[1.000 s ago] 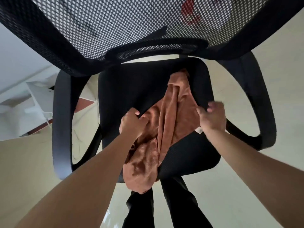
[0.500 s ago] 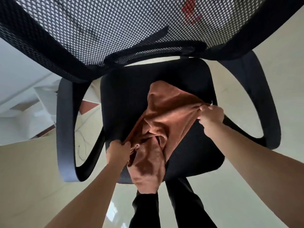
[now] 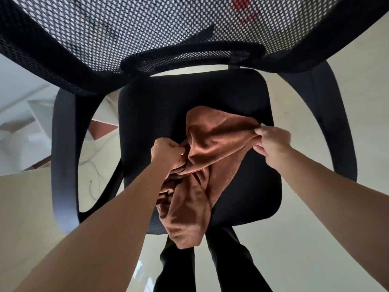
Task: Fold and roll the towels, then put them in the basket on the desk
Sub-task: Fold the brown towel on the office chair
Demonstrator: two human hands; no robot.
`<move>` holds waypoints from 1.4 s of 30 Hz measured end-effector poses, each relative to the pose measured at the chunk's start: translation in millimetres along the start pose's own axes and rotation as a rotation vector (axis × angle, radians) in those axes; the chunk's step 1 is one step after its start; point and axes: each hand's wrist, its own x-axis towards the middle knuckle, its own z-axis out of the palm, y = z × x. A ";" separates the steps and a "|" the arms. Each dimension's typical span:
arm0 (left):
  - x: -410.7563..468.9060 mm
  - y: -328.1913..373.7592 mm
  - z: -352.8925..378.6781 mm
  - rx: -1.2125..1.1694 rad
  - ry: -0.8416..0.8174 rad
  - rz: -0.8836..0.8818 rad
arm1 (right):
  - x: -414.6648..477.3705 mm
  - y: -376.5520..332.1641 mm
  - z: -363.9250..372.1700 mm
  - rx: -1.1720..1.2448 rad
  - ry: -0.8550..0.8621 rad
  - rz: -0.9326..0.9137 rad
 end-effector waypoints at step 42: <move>30.1 -33.3 -43.0 -0.017 0.215 -0.103 | -5.9 19.9 19.0 -0.298 -0.185 -0.005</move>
